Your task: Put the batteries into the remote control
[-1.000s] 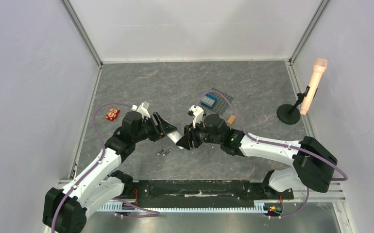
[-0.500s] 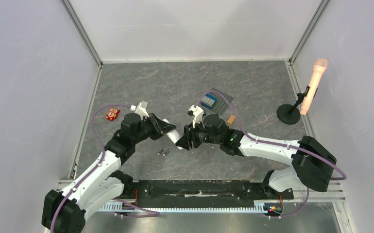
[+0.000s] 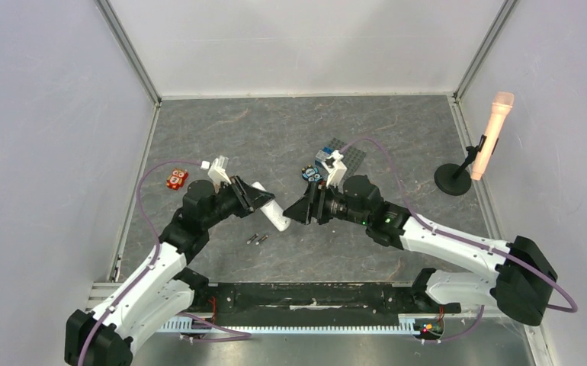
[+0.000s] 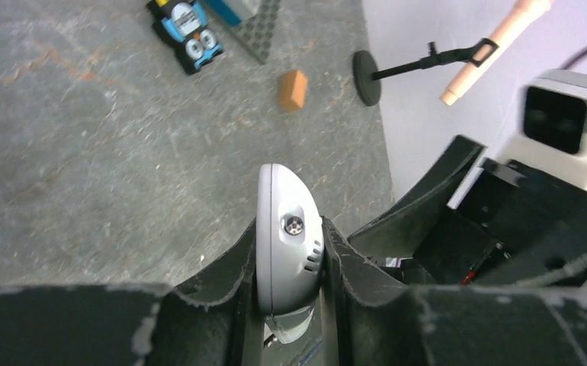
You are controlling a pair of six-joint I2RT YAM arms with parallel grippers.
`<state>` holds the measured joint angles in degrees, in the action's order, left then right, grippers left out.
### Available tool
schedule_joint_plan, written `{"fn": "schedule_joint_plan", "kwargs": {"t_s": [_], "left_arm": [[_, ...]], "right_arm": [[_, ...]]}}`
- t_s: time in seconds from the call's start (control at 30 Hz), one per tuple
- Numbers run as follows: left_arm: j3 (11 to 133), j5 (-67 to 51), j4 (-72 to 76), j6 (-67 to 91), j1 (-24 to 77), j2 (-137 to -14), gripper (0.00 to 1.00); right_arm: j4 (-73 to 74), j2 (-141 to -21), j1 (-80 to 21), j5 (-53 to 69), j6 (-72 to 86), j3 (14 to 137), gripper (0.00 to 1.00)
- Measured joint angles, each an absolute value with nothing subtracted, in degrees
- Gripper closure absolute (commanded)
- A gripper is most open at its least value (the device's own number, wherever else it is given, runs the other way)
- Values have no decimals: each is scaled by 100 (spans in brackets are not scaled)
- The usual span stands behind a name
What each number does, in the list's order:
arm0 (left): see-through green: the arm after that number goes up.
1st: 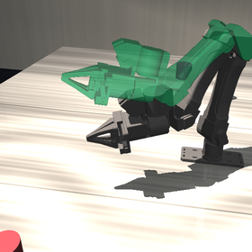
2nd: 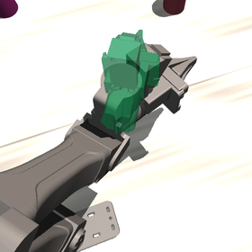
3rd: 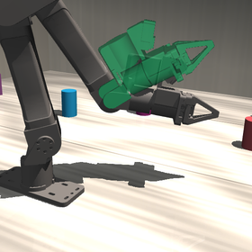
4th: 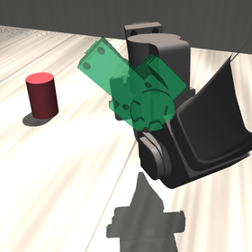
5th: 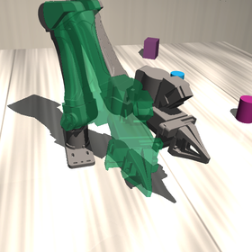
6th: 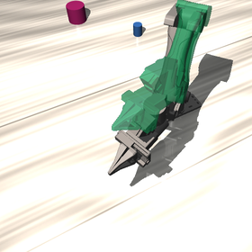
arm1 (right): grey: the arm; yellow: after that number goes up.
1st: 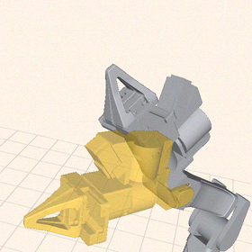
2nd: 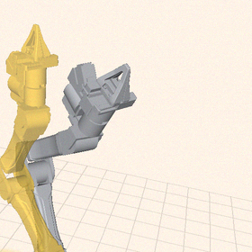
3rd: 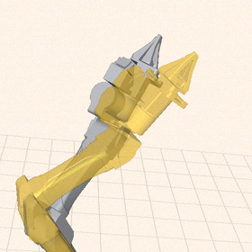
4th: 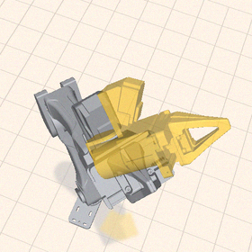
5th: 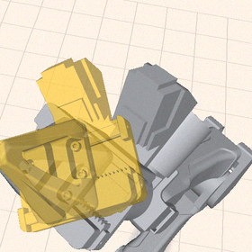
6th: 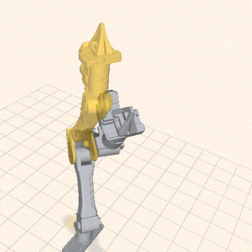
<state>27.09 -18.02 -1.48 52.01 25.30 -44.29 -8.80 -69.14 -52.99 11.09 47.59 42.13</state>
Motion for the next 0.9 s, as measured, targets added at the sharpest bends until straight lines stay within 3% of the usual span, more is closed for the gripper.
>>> {"fn": "schedule_joint_plan", "kwargs": {"t_s": [0.13,0.37,0.73,0.9], "left_arm": [[2665,-1916,333,5046,2530,-4272,98],[2622,-1988,1081,4936,2530,-4163,98],[2565,-2071,1479,4941,2530,-4174,98],[2486,-2112,1531,4952,2530,-4174,98]], "right_arm": [[-1208,-6639,-5216,1160,6029,3806,55],[-1568,-6541,-5227,1063,7448,3323,60],[-2163,-6407,-5227,888,8108,3284,74],[-2351,-6407,-5227,884,8250,3205,75]]}}
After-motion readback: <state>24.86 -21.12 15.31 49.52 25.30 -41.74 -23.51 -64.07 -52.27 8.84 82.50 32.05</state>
